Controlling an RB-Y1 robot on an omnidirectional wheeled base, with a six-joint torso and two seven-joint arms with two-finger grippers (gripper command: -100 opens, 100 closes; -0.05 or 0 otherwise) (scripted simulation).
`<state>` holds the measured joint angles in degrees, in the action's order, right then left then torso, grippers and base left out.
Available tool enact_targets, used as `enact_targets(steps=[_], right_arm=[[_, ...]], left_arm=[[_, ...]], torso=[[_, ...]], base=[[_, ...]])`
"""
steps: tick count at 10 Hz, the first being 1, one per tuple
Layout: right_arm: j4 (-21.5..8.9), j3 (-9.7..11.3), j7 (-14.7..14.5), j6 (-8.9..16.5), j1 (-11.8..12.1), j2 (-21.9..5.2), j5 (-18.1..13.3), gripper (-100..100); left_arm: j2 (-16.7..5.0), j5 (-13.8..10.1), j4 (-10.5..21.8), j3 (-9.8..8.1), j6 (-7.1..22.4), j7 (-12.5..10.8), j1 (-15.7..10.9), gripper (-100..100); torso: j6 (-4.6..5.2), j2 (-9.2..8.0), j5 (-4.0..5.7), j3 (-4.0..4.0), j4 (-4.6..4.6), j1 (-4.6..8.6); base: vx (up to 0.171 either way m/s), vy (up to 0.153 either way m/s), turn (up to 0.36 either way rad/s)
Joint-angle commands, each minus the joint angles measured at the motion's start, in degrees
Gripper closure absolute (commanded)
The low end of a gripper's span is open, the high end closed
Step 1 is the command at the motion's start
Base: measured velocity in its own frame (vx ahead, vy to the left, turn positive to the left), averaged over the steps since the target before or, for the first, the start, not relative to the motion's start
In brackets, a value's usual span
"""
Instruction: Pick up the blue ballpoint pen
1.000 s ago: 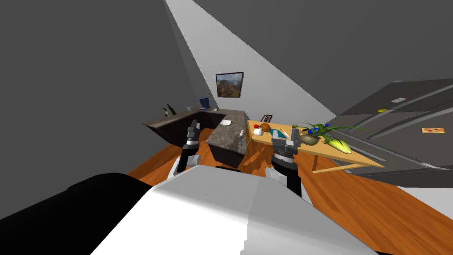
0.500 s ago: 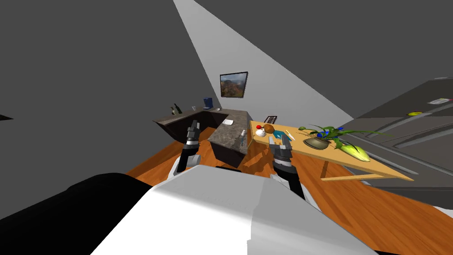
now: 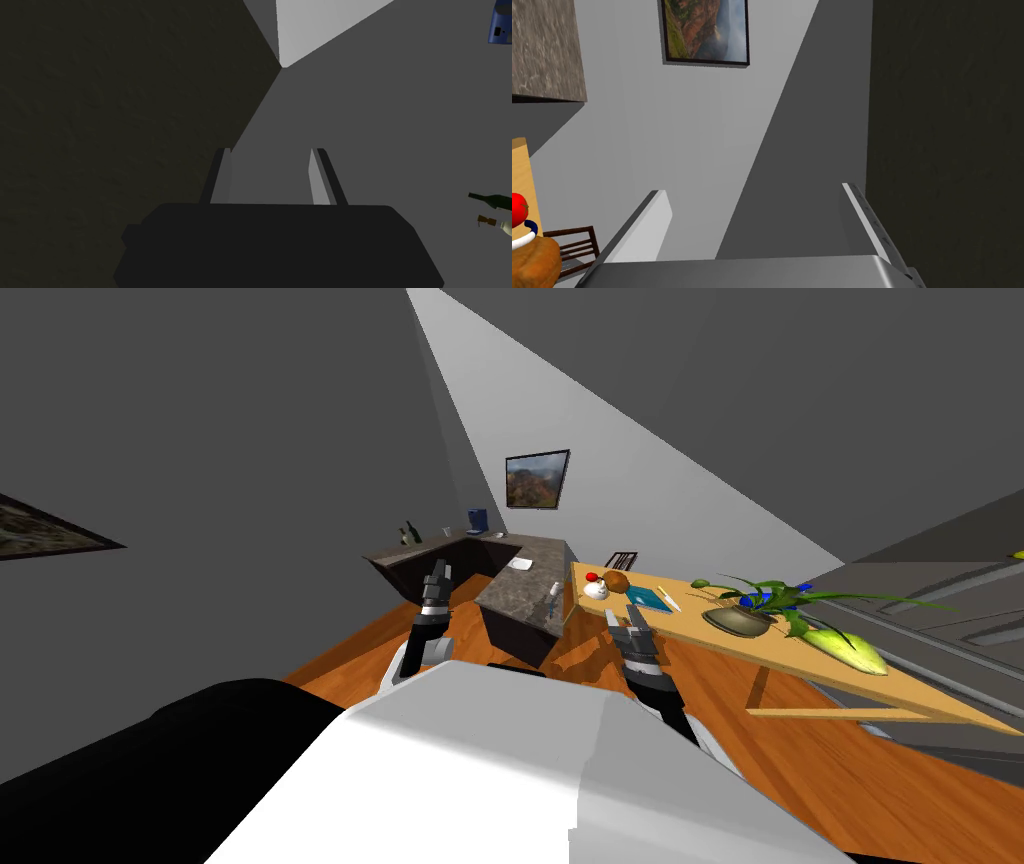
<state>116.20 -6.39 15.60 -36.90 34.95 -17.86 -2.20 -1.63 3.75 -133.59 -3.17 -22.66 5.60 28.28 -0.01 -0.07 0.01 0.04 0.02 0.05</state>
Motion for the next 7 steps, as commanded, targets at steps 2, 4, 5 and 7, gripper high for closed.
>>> enact_targets(steps=[2, 4, 5, 7], right_arm=[[-4.3, -0.3, 2.5, -0.9, 1.3, -3.2, -1.6, -100], [-8.5, -0.7, 6.0, -2.4, 3.7, -7.1, -3.8, -100], [-10.0, -0.7, 6.1, -2.4, 3.7, -7.8, -3.8, -100], [-13.2, -0.8, 8.0, -3.2, 4.8, -10.1, -5.0, -100]], left_arm=[[0.0, 0.0, 0.0, 0.00, 0.0, 0.0, 0.0, 0], [0.0, 0.0, 0.0, 0.00, 0.0, 0.0, 0.0, 0], [0.0, 0.0, 0.0, 0.00, 0.0, 0.0, 0.0, 0], [0.0, 0.0, 0.0, 0.00, 0.0, 0.0, 0.0, 0]], torso=[[-0.01, -0.02, 0.00, 0.01, 0.01, -0.01], [-0.01, 0.02, -0.01, -0.01, 0.00, -0.04], [-0.01, 0.03, -0.02, -0.01, 0.00, -0.08], [0.00, 0.04, -0.02, -0.02, 0.00, -0.09]], base=[[-0.027, 0.002, 0.165], [-0.018, 0.020, 0.247], [-0.011, 0.017, 0.077], [-0.012, 0.023, 0.135]])
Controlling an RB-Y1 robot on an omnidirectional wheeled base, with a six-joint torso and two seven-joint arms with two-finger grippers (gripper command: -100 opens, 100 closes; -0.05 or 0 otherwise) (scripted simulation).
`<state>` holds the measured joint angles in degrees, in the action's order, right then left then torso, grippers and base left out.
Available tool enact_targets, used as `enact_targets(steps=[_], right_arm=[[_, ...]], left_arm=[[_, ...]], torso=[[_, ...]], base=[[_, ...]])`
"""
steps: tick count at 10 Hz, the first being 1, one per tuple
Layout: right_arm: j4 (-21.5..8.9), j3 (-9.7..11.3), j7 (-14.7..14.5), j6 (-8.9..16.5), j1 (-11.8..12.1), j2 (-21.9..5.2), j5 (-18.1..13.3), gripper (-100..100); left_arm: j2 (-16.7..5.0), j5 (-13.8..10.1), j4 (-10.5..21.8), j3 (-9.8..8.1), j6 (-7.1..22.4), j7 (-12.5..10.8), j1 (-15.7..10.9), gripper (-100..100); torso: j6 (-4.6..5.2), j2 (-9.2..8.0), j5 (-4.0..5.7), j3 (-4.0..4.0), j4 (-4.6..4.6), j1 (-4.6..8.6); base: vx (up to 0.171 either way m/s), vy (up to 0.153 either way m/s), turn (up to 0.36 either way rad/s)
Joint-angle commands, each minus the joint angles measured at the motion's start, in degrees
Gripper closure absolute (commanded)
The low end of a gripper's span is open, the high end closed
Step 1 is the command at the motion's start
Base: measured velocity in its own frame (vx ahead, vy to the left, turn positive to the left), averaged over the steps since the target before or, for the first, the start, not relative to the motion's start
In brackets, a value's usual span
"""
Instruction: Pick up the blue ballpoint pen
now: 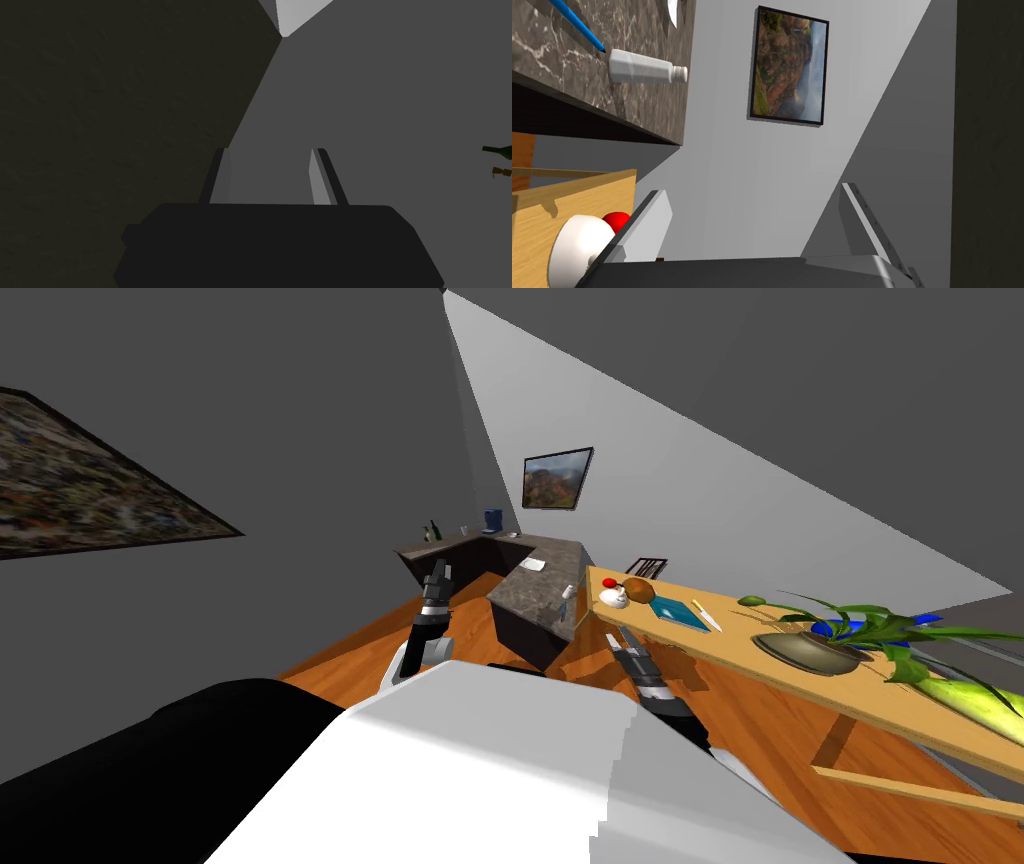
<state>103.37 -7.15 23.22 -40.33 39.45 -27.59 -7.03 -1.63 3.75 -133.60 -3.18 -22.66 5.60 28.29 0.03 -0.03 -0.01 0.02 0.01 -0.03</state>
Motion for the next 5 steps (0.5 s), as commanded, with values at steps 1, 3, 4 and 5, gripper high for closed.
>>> enact_targets(steps=[1, 3, 4, 5], right_arm=[[-2.9, -0.1, 2.3, -0.5, 1.4, -2.7, -1.4, -100], [-5.6, -0.1, 4.3, -1.3, 2.5, -5.1, -2.7, -100], [-6.6, -0.1, 4.3, -1.3, 2.5, -5.1, -2.7, -100], [-8.3, 0.0, 6.3, -2.1, 3.6, -7.3, -4.1, -100]], left_arm=[[0.0, 0.0, 0.0, 0.00, 0.0, 0.0, 0.0, 0], [0.0, 0.0, 0.0, 0.00, 0.0, 0.0, 0.0, 0], [0.0, 0.0, 0.0, 0.01, 0.0, 0.0, 0.0, 0], [0.0, 0.0, 0.0, 0.00, 0.0, 0.0, 0.0, 0]], torso=[[0.00, 0.00, 0.00, 0.00, 0.00, 0.00], [0.00, 0.05, 0.00, -0.03, -0.01, -0.02], [-0.03, 0.05, -0.01, -0.03, -0.01, -0.06], [0.00, 0.05, -0.01, -0.03, -0.01, -0.04]], base=[[-0.004, 0.032, 0.207], [0.004, 0.030, 0.156], [0.002, 0.028, 0.099], [-0.001, 0.044, 0.205]])
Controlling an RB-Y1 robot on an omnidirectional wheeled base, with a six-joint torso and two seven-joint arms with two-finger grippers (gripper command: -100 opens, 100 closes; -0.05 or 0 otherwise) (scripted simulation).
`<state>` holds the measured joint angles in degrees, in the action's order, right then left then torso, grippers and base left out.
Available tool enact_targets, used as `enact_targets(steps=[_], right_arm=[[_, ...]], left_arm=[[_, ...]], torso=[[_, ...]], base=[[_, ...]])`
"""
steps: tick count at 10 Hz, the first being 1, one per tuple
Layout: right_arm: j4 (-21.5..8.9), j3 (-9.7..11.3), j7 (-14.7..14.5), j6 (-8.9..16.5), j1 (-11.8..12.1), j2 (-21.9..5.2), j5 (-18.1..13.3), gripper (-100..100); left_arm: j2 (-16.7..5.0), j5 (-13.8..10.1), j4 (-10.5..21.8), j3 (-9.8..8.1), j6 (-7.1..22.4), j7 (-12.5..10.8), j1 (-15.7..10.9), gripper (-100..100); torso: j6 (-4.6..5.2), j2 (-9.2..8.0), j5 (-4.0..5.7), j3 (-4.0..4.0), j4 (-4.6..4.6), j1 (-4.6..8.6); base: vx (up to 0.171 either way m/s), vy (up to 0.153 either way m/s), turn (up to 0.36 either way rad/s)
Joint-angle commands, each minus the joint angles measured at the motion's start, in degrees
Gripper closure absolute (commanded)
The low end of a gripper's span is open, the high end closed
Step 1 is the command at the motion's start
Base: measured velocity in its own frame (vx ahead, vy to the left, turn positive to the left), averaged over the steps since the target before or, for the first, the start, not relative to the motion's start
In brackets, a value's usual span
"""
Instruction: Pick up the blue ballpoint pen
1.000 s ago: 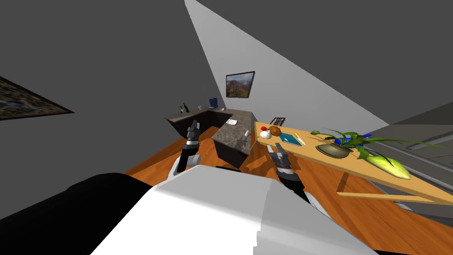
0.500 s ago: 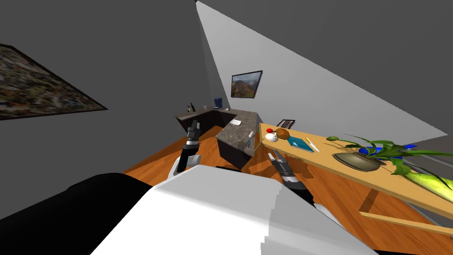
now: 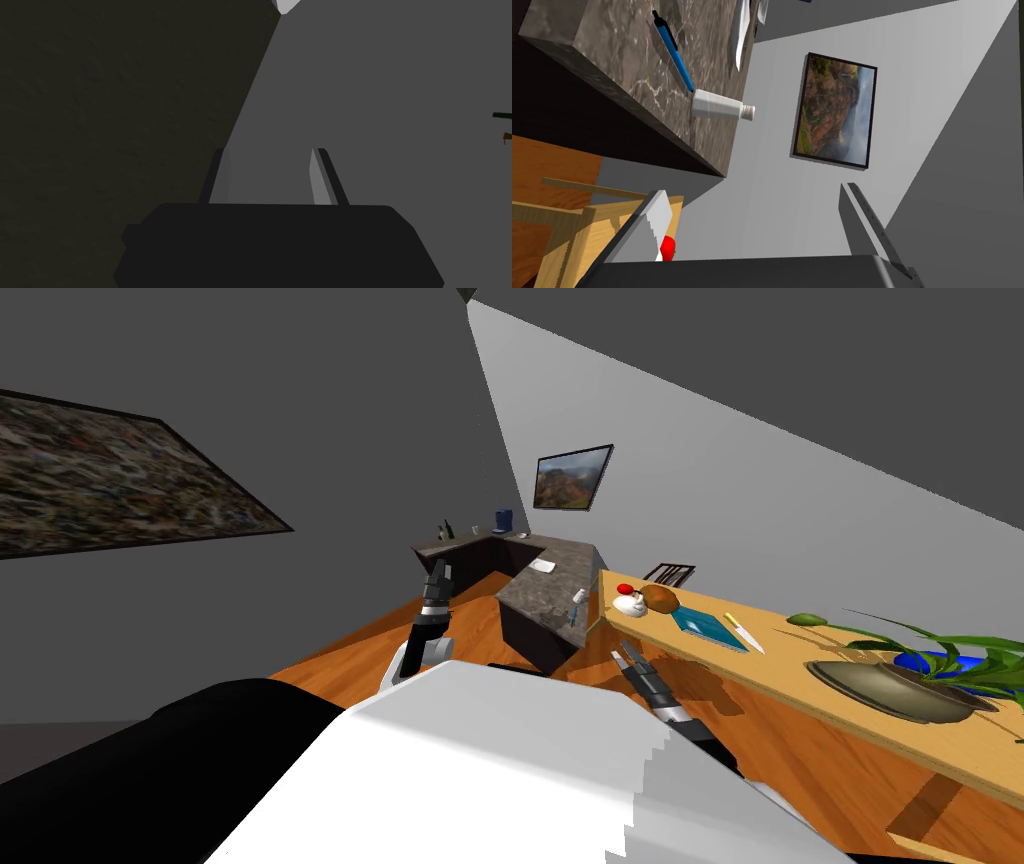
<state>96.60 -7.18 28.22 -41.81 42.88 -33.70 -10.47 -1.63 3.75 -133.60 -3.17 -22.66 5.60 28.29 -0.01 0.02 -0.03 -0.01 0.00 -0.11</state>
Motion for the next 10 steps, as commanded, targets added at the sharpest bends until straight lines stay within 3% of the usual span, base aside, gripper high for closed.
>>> enact_targets(steps=[1, 2, 3, 4, 5, 6, 7, 10], right_arm=[[-2.9, 0.0, 1.3, -0.6, 0.2, -1.4, -0.6, -100], [-4.4, 0.1, 3.3, -1.4, 1.2, -3.8, -2.0, -100], [-6.1, 0.1, 3.3, -1.4, 1.2, -3.8, -2.0, -100], [-8.4, 0.4, 5.2, -2.1, 2.2, -6.1, -3.4, -100], [-9.3, 0.4, 5.2, -2.1, 2.2, -6.1, -3.4, -100], [-11.3, 0.6, 7.2, -2.9, 3.1, -8.5, -4.9, -100], [-12.4, 0.6, 7.2, -2.9, 3.1, -8.5, -4.9, -100], [-17.4, 1.4, 11.2, -4.3, 4.8, -13.2, -7.8, -100]], left_arm=[[0.0, 0.0, 0.0, 0.00, 0.0, 0.0, 0.0, 0], [0.0, 0.0, 0.0, -0.01, 0.0, 0.0, 0.0, 0], [0.0, 0.0, 0.0, 0.00, 0.0, 0.0, 0.0, 0], [0.0, 0.0, 0.0, -0.01, 0.0, 0.0, 0.0, 0], [0.0, 0.0, 0.0, 0.00, 0.0, 0.0, 0.0, 0], [0.0, 0.0, 0.0, -0.01, 0.0, 0.0, 0.0, 0], [0.0, 0.0, 0.0, 0.00, 0.0, 0.0, 0.0, 0], [0.0, 0.0, 0.0, -0.01, 0.0, 0.0, 0.0, 0]], torso=[[0.00, 0.00, 0.00, 0.00, 0.00, 0.00], [0.04, 0.01, 0.01, -0.01, 0.00, 0.02], [-0.01, 0.04, 0.00, -0.02, -0.01, 0.01], [0.06, 0.03, 0.01, -0.02, -0.01, 0.03], [0.00, 0.05, -0.01, -0.03, -0.01, -0.02], [0.05, 0.06, 0.00, -0.03, -0.01, 0.01], [0.00, 0.09, -0.01, -0.05, -0.02, -0.03], [0.05, 0.06, -0.01, -0.04, -0.01, -0.03]], base=[[0.003, 0.034, 0.107], [0.011, 0.042, 0.236], [0.012, 0.031, 0.105], [0.015, 0.052, 0.238], [0.018, 0.034, 0.105], [0.027, 0.050, 0.234], [0.025, 0.043, 0.097], [0.025, 0.055, 0.183]])
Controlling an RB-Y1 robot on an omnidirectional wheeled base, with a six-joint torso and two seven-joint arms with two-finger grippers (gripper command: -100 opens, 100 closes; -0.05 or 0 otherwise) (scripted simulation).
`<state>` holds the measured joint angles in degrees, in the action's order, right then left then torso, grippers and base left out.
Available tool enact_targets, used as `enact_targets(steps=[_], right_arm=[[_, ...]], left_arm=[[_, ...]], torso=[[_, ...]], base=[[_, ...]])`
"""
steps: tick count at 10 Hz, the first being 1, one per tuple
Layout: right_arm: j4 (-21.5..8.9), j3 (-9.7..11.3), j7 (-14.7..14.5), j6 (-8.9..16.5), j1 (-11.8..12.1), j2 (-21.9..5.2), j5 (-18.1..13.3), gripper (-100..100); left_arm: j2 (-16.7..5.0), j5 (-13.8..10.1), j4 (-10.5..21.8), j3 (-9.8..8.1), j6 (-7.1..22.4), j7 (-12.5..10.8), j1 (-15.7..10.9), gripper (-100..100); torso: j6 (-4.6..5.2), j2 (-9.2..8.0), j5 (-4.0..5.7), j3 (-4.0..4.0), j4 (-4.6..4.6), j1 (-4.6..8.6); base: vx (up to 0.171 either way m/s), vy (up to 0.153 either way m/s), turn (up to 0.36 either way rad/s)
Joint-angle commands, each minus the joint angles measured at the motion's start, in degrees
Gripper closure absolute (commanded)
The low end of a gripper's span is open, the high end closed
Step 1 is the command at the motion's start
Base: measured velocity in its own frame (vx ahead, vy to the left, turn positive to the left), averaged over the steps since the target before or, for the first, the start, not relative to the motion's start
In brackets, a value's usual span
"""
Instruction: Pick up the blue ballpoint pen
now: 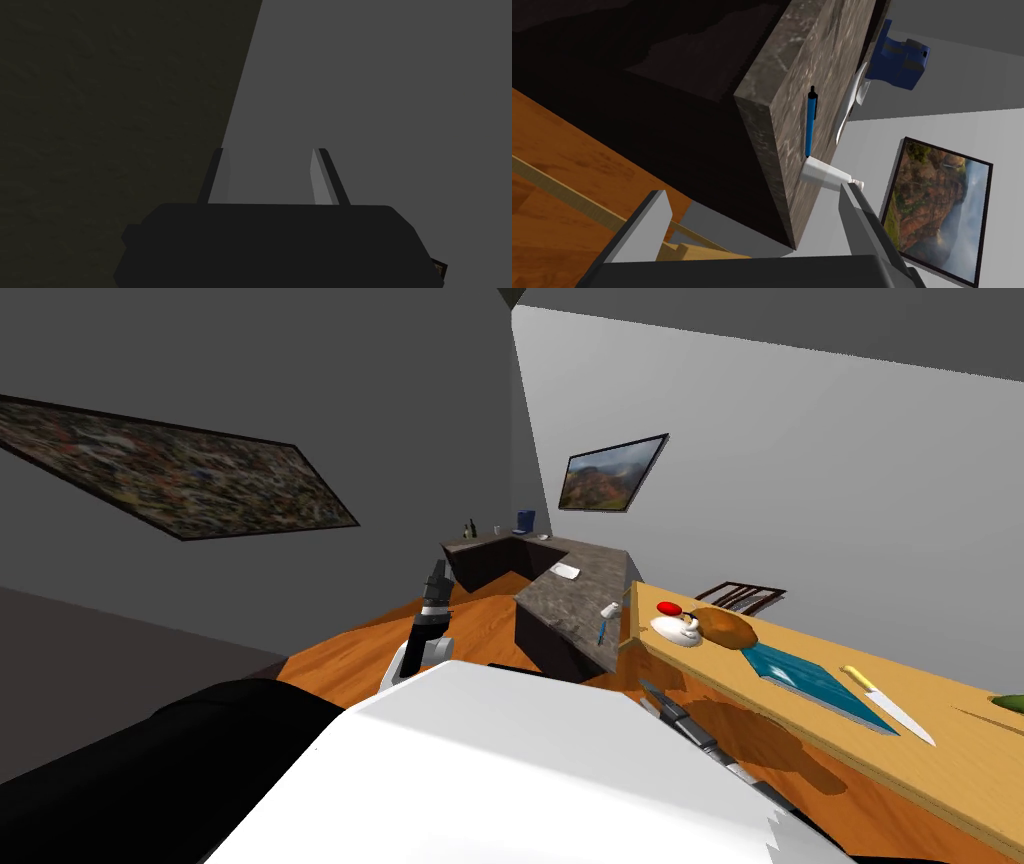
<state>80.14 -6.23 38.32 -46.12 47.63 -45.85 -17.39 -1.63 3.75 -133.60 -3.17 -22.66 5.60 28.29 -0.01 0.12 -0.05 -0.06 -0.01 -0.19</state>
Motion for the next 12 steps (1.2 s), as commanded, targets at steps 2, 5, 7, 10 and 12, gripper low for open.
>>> enact_targets(steps=[2, 5, 7, 10, 12], right_arm=[[-3.9, 0.9, 3.0, -0.6, 0.9, -3.4, -2.3, -100], [-8.1, 1.4, 4.9, -1.3, 1.6, -5.7, -3.8, -100], [-10.5, 2.0, 6.7, -1.9, 2.3, -8.0, -5.3, -100], [-13.6, 2.5, 8.5, -2.5, 2.9, -10.4, -6.7, -100], [-18.1, 3.7, 11.9, -3.5, 4.0, -14.4, -9.4, -100]], left_arm=[[0.0, 0.0, 0.0, -0.01, 0.0, 0.0, 0.0, 0], [0.0, 0.0, 0.0, 0.00, 0.0, 0.0, 0.0, 0], [0.0, 0.0, 0.0, 0.00, 0.0, 0.0, 0.0, 0], [0.0, 0.0, 0.0, 0.00, 0.0, 0.0, 0.0, 0], [0.0, 0.0, 0.0, -0.01, 0.0, 0.0, 0.0, 0]], torso=[[0.05, 0.01, 0.01, -0.01, 0.00, 0.03], [0.00, 0.05, 0.01, -0.03, -0.01, 0.03], [0.02, 0.03, 0.00, -0.02, -0.01, 0.01], [0.01, 0.00, 0.01, 0.00, 0.00, 0.07], [0.01, 0.07, 0.01, -0.04, -0.01, 0.08]], base=[[0.040, 0.056, 0.142], [0.038, 0.044, 0.159], [0.040, 0.048, 0.155], [0.031, 0.028, 0.100], [0.067, 0.046, 0.250]])
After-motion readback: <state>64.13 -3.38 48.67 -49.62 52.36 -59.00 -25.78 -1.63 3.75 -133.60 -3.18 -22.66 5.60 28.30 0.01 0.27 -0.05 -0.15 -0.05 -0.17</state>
